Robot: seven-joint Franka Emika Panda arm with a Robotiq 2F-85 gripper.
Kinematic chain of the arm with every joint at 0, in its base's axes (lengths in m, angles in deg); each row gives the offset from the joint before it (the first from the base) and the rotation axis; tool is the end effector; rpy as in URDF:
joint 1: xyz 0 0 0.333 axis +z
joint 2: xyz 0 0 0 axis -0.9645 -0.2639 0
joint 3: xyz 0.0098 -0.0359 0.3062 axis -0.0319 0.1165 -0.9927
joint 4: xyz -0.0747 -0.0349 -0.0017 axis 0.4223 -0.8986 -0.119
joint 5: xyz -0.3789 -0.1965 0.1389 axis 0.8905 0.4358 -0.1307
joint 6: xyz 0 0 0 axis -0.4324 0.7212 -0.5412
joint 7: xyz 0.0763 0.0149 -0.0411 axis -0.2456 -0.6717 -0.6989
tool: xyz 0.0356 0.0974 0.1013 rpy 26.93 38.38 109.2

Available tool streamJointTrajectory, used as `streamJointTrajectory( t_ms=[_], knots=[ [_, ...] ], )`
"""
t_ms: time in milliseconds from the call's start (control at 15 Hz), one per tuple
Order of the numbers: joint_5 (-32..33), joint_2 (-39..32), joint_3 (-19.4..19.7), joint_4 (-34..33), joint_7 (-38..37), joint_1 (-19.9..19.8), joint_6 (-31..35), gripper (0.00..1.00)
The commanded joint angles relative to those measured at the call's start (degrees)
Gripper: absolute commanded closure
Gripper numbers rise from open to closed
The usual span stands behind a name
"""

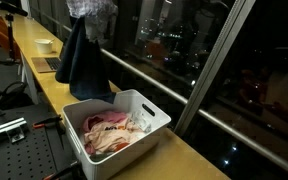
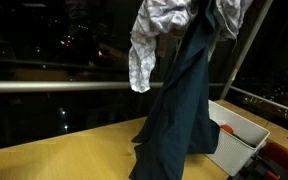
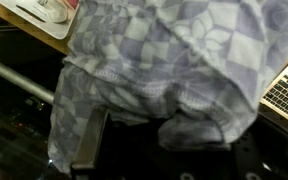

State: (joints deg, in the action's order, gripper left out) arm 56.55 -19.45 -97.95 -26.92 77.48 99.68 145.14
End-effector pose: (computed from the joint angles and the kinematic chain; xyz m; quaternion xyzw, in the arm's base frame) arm 0.5913 0.4067 0.5908 0.9469 0.3130 0.0281 0.0688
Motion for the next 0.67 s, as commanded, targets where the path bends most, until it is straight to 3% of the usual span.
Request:
streamJointTrajectory(
  t_ms=[0, 267, 333, 600],
  knots=[
    [-3.26, -2.71, 0.33, -1.7, 1.94, -3.8, -0.47, 1.0],
    [-5.24, -5.82, -0.42, -4.22, 2.51, -5.52, -1.75, 1.0],
    [-6.46, -6.9, 2.45, -6.16, 2.99, -2.79, -2.55, 1.0],
    [-6.75, -10.55, 2.93, -9.07, 2.98, 1.61, -3.1, 1.0]
  ],
)
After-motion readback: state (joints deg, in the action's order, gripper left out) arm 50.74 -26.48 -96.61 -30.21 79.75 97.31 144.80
